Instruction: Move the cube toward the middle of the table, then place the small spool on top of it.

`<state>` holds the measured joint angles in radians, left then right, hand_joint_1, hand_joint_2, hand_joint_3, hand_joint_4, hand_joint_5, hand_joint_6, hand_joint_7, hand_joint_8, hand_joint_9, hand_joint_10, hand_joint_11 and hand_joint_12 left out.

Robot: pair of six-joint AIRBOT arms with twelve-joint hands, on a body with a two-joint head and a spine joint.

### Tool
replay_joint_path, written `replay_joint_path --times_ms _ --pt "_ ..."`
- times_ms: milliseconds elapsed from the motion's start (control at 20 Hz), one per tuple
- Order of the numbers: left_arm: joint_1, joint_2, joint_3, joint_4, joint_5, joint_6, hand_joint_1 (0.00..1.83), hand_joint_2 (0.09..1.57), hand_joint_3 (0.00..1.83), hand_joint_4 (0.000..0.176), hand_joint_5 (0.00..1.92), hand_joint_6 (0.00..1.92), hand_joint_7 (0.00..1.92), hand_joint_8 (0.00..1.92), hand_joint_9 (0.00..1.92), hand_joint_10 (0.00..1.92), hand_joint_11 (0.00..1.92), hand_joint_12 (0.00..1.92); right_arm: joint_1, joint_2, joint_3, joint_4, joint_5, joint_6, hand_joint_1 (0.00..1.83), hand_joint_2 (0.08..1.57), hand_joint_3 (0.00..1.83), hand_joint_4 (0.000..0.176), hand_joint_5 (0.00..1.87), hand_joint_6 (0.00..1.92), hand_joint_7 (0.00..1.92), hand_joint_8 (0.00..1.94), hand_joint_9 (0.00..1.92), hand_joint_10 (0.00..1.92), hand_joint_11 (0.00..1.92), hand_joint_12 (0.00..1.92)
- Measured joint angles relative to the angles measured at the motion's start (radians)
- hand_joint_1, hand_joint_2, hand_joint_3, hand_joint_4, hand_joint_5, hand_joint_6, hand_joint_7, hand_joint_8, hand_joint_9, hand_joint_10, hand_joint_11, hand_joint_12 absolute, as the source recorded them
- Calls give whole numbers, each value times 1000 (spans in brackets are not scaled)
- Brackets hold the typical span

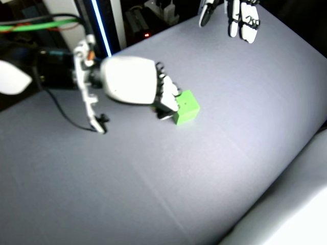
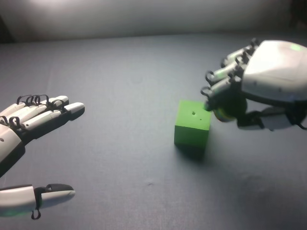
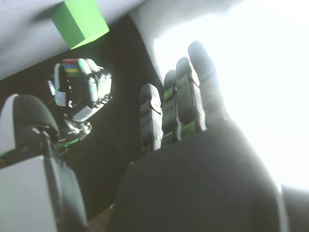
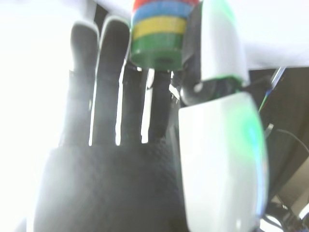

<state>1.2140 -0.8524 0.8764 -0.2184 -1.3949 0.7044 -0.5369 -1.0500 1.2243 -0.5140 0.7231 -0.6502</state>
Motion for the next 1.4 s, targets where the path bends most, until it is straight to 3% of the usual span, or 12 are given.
replay_joint_path --times_ms 100,200,250,350,500,650,800,1000,1200,1300,1350,1400 --pt "0 0 0 0 0 -2 799 963 0 117 220 1 149 0 163 2 63 534 25 -27 25 0 0 -1 1269 1078 0 0 1147 537 1022 1143 905 1090 661 1577" --pt "0 0 0 0 2 -2 820 964 0 117 226 3 150 1 166 3 65 539 45 -50 44 4 -3 -2 1277 1064 1 0 1037 734 1161 887 1035 975 730 1506" --pt "0 0 0 1 3 -3 819 964 0 122 221 0 145 0 160 0 59 538 57 -64 55 5 -5 -2 1236 1176 10 0 890 930 884 1389 845 1349 577 1838" --pt "0 0 0 1 4 -3 829 969 2 115 226 2 148 2 162 1 58 540 72 -91 73 9 -11 -2 1265 1118 0 0 909 941 1091 1013 1021 1023 804 1450" --pt "0 -4 8 4 9 -6 825 969 1 130 219 0 144 1 165 1 74 548 77 -131 91 7 -32 -1 1393 1071 0 0 963 880 1154 638 1014 1124 790 1185" --pt "0 -5 8 2 14 -8 840 978 4 120 218 1 146 3 156 1 58 548 77 -141 98 2 -53 -2 1397 1052 0 0 1059 747 1177 643 1004 1096 804 1211" --pt "0 -5 8 4 12 -12 805 974 1 121 222 5 151 3 162 4 63 559 77 -149 98 -5 -74 -2 1285 1103 0 0 1161 354 964 1290 967 1348 866 1650" --pt "0 -5 8 4 11 -13 825 970 0 126 232 6 155 3 180 9 87 576 77 -159 99 -23 -97 -2 1352 1133 0 0 1096 533 940 1228 733 1398 457 1642" --pt "0 -5 8 5 11 -14 820 969 0 127 232 4 151 0 171 3 68 572 77 -170 107 -30 -108 -2 1371 1145 1 0 1023 641 913 1224 749 1438 569 1496" --pt "0 -5 8 4 11 -15 837 967 0 126 237 4 153 1 177 5 84 582 79 -173 109 -32 -109 -2 1380 1122 0 0 1053 542 960 1134 850 1412 654 1518" --pt "0 -5 8 5 11 -16 827 966 0 131 233 2 155 2 180 5 83 584 79 -174 110 -32 -109 -2 1294 1108 0 0 993 722 1024 1114 808 1107 588 1499" --pt "0 -5 8 4 11 -17 824 966 0 129 233 2 158 2 180 5 81 585 79 -174 110 -32 -110 -1 1292 1008 0 0 847 262 858 538 723 783 459 1343"
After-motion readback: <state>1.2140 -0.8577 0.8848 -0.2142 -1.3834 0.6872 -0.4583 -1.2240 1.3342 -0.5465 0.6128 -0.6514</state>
